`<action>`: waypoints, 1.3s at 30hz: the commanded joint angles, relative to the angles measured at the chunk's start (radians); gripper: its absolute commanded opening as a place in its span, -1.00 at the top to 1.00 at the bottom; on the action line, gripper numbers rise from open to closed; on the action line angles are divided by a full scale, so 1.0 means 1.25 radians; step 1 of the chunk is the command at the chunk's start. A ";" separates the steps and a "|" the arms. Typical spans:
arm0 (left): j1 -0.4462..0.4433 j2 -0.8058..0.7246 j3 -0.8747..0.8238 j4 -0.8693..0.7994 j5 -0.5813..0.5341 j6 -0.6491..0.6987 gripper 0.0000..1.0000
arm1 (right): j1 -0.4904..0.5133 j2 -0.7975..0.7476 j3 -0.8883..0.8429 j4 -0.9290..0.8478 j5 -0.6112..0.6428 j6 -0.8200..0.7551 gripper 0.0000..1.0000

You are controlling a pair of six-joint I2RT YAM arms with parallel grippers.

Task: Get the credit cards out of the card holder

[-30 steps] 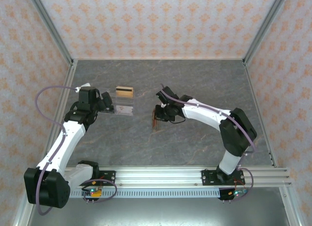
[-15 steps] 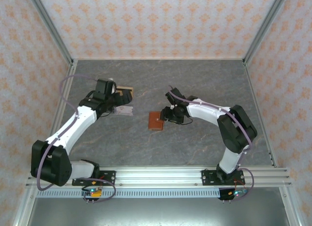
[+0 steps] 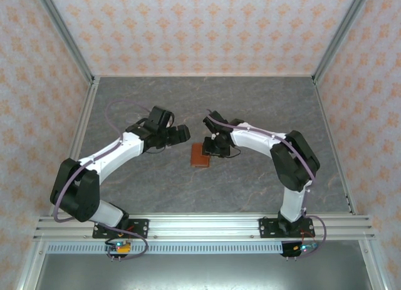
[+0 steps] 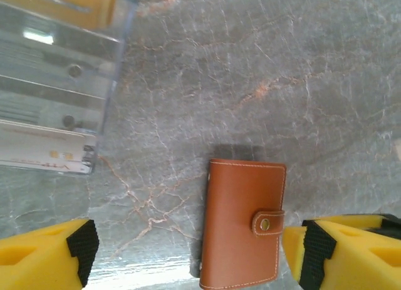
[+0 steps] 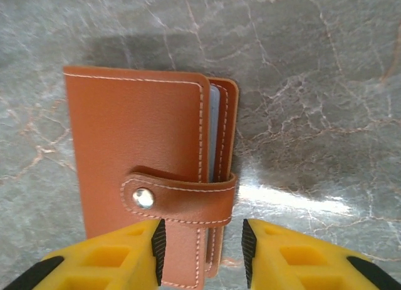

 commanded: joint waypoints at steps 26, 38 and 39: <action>-0.056 0.164 -0.078 0.181 0.169 -0.165 0.04 | -0.030 -0.011 -0.013 0.046 -0.020 -0.026 0.44; -0.058 0.176 -0.136 0.296 0.205 -0.226 0.12 | -0.036 -0.003 -0.051 0.084 -0.053 -0.007 0.58; -0.059 0.177 -0.138 0.301 0.205 -0.227 0.14 | -0.037 -0.002 -0.052 0.083 -0.054 -0.007 0.58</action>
